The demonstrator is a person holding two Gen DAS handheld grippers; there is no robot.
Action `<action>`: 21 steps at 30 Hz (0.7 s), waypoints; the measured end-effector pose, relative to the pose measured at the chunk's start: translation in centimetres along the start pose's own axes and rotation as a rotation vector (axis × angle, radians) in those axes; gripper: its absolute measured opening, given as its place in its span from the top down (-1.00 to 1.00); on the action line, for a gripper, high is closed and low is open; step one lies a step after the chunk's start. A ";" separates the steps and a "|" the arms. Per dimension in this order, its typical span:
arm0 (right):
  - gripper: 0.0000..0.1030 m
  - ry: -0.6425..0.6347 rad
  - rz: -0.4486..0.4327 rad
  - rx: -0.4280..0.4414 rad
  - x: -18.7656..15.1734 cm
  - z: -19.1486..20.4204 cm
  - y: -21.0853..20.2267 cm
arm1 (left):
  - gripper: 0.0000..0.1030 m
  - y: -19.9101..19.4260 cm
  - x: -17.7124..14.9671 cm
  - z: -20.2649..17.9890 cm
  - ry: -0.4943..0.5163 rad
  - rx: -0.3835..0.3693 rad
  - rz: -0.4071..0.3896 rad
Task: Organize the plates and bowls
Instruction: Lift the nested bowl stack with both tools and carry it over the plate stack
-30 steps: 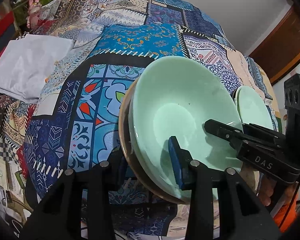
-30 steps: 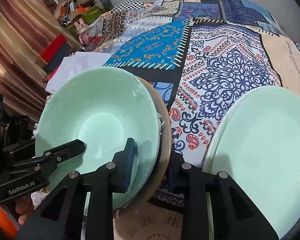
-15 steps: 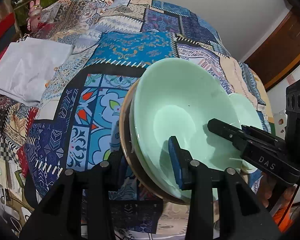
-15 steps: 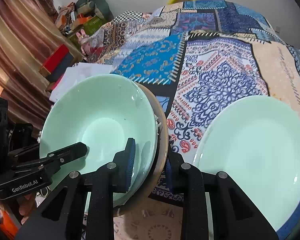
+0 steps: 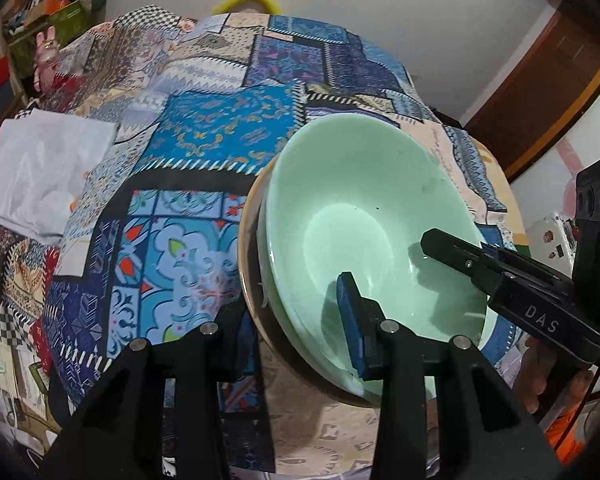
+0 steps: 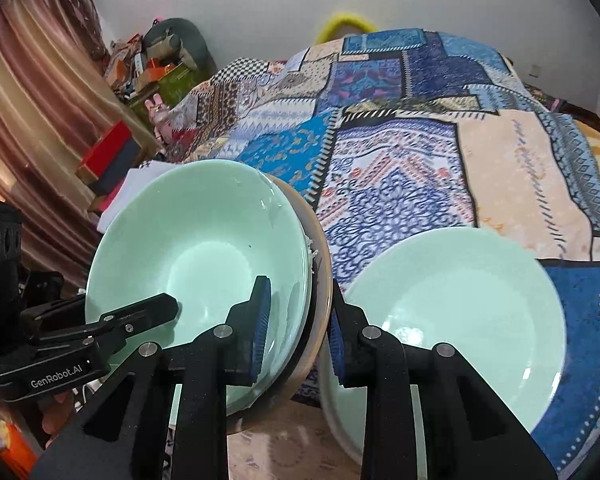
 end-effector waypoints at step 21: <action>0.54 0.094 -0.050 -0.047 -0.4 -6.6 -3.5 | 0.25 2.6 0.8 -7.1 0.111 -0.047 0.044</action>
Point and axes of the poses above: each gripper's, at about its wrist camera, not at the fingertips, and y roughly the way its jaws point, z to its left, x to its top, the point moved 7 cm from there along y, roughly the way its jaws point, and after that the axes turned 8 degrees about -x, right-handed, at the moved point
